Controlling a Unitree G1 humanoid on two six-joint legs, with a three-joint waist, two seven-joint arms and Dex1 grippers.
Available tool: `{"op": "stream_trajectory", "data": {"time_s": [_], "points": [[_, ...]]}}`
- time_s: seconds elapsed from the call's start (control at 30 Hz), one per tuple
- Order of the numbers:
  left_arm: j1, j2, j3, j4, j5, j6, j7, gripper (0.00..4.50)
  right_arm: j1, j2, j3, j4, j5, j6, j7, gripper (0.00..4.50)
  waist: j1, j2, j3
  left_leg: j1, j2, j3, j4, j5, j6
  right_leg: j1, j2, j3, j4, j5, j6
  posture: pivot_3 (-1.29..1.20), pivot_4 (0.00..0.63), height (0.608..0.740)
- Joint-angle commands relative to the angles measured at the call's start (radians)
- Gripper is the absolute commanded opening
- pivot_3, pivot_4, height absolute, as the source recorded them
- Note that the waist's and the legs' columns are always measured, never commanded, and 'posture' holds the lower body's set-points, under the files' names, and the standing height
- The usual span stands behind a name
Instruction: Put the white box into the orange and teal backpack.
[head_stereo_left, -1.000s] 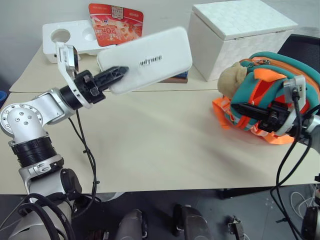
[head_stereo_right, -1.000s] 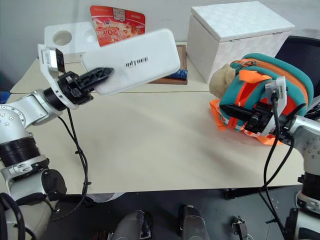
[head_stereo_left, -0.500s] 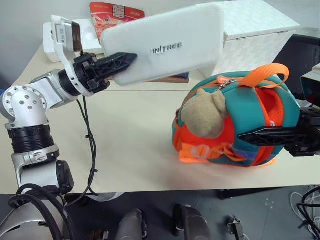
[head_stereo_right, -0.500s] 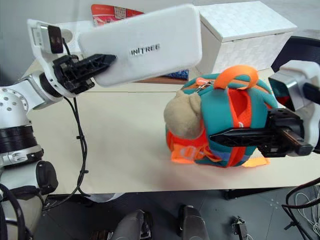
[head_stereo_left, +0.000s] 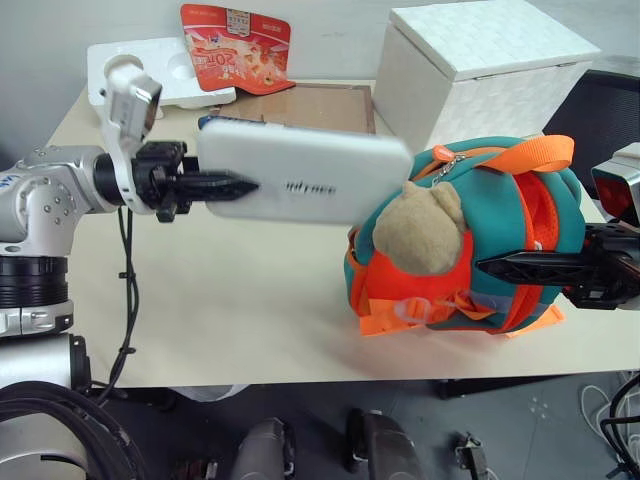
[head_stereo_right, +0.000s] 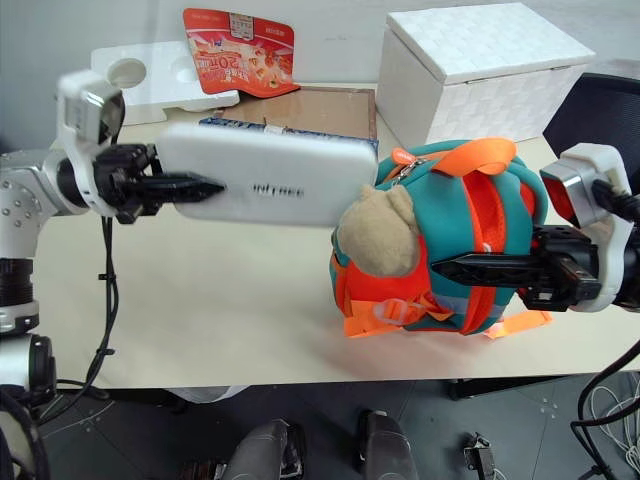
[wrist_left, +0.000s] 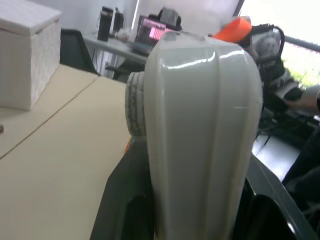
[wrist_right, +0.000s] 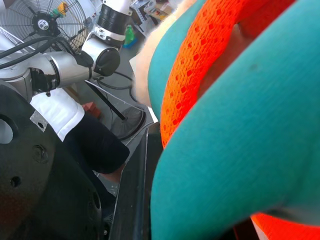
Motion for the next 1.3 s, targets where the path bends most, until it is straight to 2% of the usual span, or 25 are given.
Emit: {"op": "stream_trajectory", "data": {"time_s": [0.03,0.27,0.43,0.73,0.77,0.87,1.03,1.1,1.2,1.3], "points": [[0.010,-0.014,-0.015,-0.039,0.029,-0.039,-0.019,1.26,0.007,-0.003,-0.012,-0.036,0.012,-0.019,-0.005,0.02,0.003,0.000,0.000,0.000,0.000,0.000,0.000,0.000,0.000,0.000,0.000,0.000,0.000,0.000,0.000,0.00,0.150,0.740],[-0.003,-0.176,-0.056,-0.104,0.085,-0.102,0.096,1.26,0.054,0.023,-0.019,-0.121,0.054,-0.035,-0.004,0.02,0.019,0.000,0.000,-0.011,-0.001,-0.003,0.004,0.000,0.002,-0.007,-0.002,-0.002,0.001,0.001,0.002,0.00,0.150,0.740],[-0.044,-0.292,-0.140,-0.124,0.124,-0.121,0.112,1.26,0.091,0.049,0.020,-0.195,0.017,-0.092,-0.005,0.02,0.024,0.000,0.000,-0.012,-0.001,-0.002,0.005,0.000,0.003,-0.009,0.001,-0.002,0.001,0.001,0.002,0.00,0.150,0.740],[-0.149,-0.642,-0.349,0.051,0.377,-0.246,0.336,1.26,0.072,0.138,0.108,-0.238,-0.027,-0.183,-0.136,0.02,0.027,0.000,0.000,-0.012,-0.006,-0.002,0.006,0.003,0.009,-0.007,-0.001,-0.001,0.000,0.005,0.007,0.00,0.150,0.740],[-0.152,-0.657,-0.342,0.059,0.389,-0.245,0.356,1.82,0.077,0.146,0.111,-0.242,-0.029,-0.188,-0.152,0.00,0.027,0.000,0.000,-0.012,-0.006,-0.002,0.006,0.003,0.009,-0.007,-0.001,-0.001,0.000,0.005,0.007,0.00,0.150,0.740],[-0.138,-0.625,-0.288,0.010,0.361,-0.203,0.335,2.51,0.111,0.156,0.110,-0.256,-0.040,-0.203,-0.177,0.00,0.019,0.000,0.000,-0.013,-0.004,-0.002,0.006,0.003,0.009,-0.008,-0.002,0.000,0.000,0.005,0.007,0.00,0.150,0.740],[-0.099,-0.488,-0.196,-0.118,0.282,-0.151,0.255,3.93,0.157,0.156,0.100,-0.272,-0.031,-0.220,-0.203,0.00,0.003,0.000,0.000,-0.012,-0.002,-0.003,0.005,0.005,0.006,-0.010,-0.001,-0.001,0.002,0.004,0.004,0.00,0.150,0.740],[-0.086,-0.411,-0.128,-0.156,0.206,-0.104,0.187,4.44,0.169,0.159,0.098,-0.273,-0.033,-0.225,-0.220,0.00,-0.001,0.000,0.000,-0.012,-0.002,-0.003,0.005,0.005,0.006,-0.010,-0.001,-0.001,0.003,0.004,0.004,0.00,0.150,0.740],[-0.068,-0.309,-0.058,-0.179,0.107,-0.044,0.092,4.48,0.178,0.160,0.108,-0.277,-0.051,-0.236,-0.236,0.00,-0.001,0.000,0.000,-0.012,-0.002,-0.002,0.005,0.005,0.005,-0.011,0.000,0.000,0.004,0.003,0.003,0.00,0.150,0.740],[-0.051,-0.275,-0.036,-0.175,0.108,-0.058,0.096,4.48,0.176,0.162,0.117,-0.271,-0.052,-0.241,-0.251,0.00,0.010,0.000,0.000,-0.012,-0.004,-0.003,0.005,0.005,0.005,-0.010,0.001,-0.001,0.004,0.003,0.003,0.00,0.150,0.740]]}}
